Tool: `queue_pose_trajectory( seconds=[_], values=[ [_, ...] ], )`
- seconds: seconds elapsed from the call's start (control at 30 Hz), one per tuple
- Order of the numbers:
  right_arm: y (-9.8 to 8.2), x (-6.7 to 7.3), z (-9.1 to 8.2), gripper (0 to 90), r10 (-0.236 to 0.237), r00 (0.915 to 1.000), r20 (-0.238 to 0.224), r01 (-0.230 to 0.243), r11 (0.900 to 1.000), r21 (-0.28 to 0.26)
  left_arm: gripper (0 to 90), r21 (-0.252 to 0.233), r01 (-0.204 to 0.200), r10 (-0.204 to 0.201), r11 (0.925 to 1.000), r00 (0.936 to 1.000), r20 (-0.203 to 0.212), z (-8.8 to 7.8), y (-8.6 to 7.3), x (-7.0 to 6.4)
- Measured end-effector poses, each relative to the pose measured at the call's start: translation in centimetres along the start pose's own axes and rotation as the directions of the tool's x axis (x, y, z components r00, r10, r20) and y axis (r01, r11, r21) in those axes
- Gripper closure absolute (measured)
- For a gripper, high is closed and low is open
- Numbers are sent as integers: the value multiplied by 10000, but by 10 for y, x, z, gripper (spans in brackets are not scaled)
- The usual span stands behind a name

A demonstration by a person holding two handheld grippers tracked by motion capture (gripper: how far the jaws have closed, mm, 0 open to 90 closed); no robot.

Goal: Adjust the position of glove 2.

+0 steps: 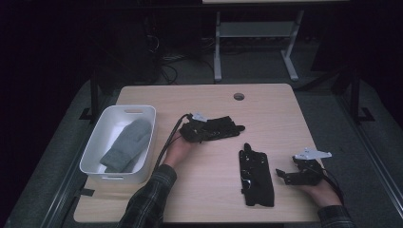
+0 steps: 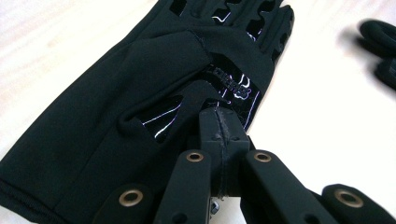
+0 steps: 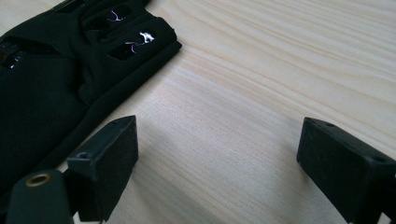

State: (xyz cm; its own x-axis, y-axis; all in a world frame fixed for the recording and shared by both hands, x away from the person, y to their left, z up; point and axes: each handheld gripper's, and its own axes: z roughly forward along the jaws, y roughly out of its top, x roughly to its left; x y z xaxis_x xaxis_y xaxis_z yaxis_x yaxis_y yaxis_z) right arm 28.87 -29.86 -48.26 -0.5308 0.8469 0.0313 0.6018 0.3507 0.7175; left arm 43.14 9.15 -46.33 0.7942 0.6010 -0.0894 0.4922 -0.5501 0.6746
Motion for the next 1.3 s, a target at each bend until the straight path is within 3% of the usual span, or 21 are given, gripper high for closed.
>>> queue_pose_trajectory(
  seconds=[0.27, 0.7, 0.9, 1.1, 1.23, 1.3],
  values=[
    [0, 0, 0, 124, 2, 10000, 1, -2, 10000, 4, 896, 304, -308, 303, 9991, 9994, 155, -15, -15, -25],
    [0, 0, 0, 124, -60, 10000, 11, 60, 10000, -31, 896, 411, 38, -55, 9991, 9991, 421, -34, -39, -59],
    [0, 0, 0, 124, -59, 10000, 4, 59, 10000, -30, 895, 528, -114, 91, 9985, 9991, 424, -43, -48, -75],
    [0, 0, 0, 124, -52, 10000, 5, 52, 10000, -26, 895, 115, -563, 558, 9983, 9977, 387, -56, -35, -76],
    [0, 0, 0, 124, -45, 10000, 9, 45, 10000, -24, 895, 79, -572, 573, 9983, 9982, -157, -59, -24, -63],
    [0, 0, 0, 124, -48, 10000, 10, 48, 10000, -26, 895, 199, -593, 604, 9980, 9961, -643, -58, -20, -55]
  ],
)
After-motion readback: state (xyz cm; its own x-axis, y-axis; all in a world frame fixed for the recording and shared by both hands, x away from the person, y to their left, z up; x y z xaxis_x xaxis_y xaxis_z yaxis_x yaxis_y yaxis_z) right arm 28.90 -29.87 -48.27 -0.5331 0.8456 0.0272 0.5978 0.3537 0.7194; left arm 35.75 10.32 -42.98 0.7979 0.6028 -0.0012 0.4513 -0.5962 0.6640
